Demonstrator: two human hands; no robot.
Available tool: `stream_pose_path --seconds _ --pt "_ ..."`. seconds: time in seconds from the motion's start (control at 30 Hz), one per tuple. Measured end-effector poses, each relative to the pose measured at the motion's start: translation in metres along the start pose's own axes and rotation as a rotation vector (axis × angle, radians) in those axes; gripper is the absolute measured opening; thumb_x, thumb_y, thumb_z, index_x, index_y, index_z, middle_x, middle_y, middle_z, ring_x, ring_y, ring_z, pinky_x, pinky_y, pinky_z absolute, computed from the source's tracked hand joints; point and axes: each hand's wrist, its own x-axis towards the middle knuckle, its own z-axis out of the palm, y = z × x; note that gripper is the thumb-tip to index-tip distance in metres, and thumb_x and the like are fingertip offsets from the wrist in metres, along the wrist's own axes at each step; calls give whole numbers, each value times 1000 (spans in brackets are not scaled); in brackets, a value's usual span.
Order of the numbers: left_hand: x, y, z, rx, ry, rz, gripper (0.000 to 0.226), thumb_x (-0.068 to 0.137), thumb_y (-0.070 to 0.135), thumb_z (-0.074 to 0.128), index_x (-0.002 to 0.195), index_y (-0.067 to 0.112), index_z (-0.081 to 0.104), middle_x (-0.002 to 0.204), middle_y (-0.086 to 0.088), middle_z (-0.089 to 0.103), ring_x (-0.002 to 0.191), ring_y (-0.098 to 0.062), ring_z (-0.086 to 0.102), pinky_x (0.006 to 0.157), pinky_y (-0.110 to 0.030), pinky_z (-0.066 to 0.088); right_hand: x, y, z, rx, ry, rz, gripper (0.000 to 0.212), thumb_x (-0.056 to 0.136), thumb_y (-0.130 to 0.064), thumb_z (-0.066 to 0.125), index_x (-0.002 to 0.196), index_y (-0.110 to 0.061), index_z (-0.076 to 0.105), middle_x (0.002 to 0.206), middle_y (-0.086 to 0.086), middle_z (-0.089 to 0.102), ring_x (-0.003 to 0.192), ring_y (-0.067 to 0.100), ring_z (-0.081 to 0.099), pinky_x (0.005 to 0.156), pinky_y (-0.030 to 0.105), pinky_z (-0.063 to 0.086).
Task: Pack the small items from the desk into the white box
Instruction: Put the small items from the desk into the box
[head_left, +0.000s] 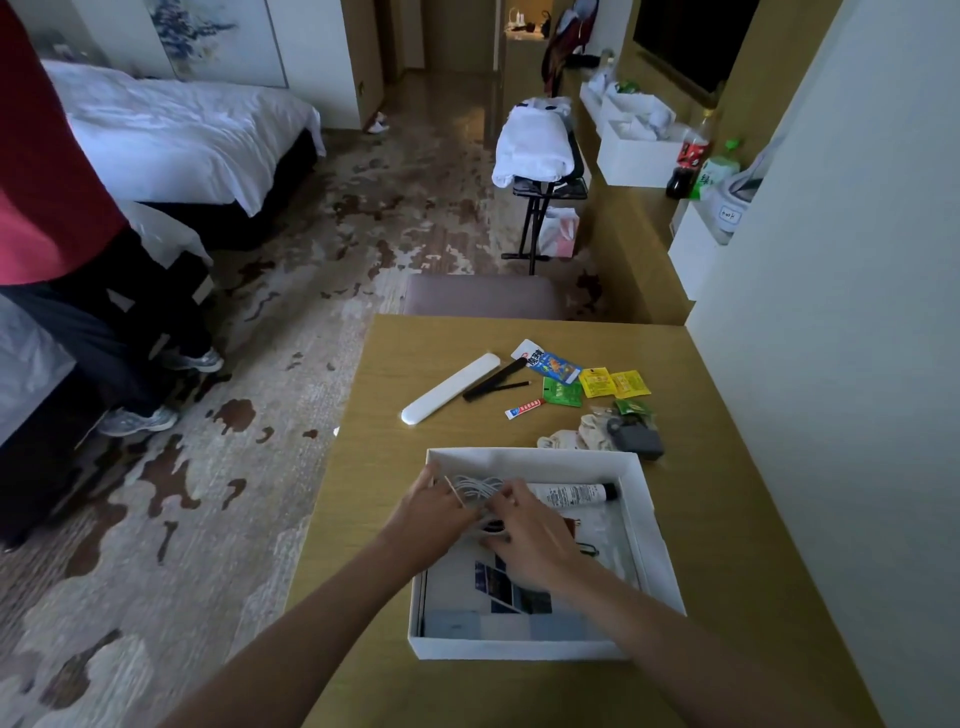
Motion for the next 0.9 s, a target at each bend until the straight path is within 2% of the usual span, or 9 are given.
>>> stream_pose_path --seconds 0.07,0.13,0.2,0.37,0.5,0.57,0.7,0.8,0.9 --pt "4 1 -1 25 -4 -27 46 67 28 74 111 39 63 111 12 71 104 -11 66 106 -50 39 2 6 -2 -51 10 -12 35 82 -50 65 109 -29 56 109 -6 50 89 14 56 68 24 39" --pt "8 2 2 -21 -28 -87 43 83 22 59 125 30 54 128 4 63 122 -19 55 116 -51 22 5 7 -3 -57 2 -39 37 81 -51 64 108 -26 60 110 -3 59 96 18 57 73 29 42" --pt "13 2 3 -22 -63 -128 41 90 19 50 130 23 48 133 -3 58 128 -25 47 118 -48 13 6 3 0 -8 23 -38 33 82 -45 65 108 -26 60 111 -2 63 100 20 58 76 30 44" --pt "13 -1 1 -55 -38 -170 41 91 26 51 132 20 44 129 -6 61 125 -27 50 115 -46 20 3 1 7 -52 84 -41 29 82 -37 67 107 -24 60 105 -1 65 97 20 61 76 33 48" --pt "13 -1 3 -129 -6 -240 73 89 41 50 146 16 11 133 -11 58 127 -26 50 114 -45 22 1 1 5 20 88 -48 36 81 -45 68 111 -28 60 111 -3 57 94 16 58 78 31 53" --pt "11 -4 1 -225 44 -291 78 90 47 47 147 17 4 129 -12 60 119 -25 55 110 -44 31 0 4 0 120 29 -37 39 80 -47 69 114 -31 61 110 -5 50 92 13 55 79 28 51" --pt "8 -17 -12 -561 153 -424 64 93 40 44 146 31 8 109 3 67 84 -15 63 81 -39 55 1 16 -22 219 19 -86 34 84 -48 65 108 -25 68 104 -7 51 87 8 51 75 25 48" --pt "11 -24 -25 -745 246 -558 42 94 34 43 134 37 31 102 8 68 81 -15 65 68 -38 57 7 27 -47 288 116 -151 28 91 -37 57 109 -19 69 102 -7 53 88 7 54 70 17 41" --pt "22 -30 -32 -800 295 -660 25 93 28 43 114 35 54 96 9 70 81 -11 66 65 -33 57 22 37 -76 315 174 -165 26 93 -32 54 112 -20 67 99 -12 50 85 3 50 66 11 34"
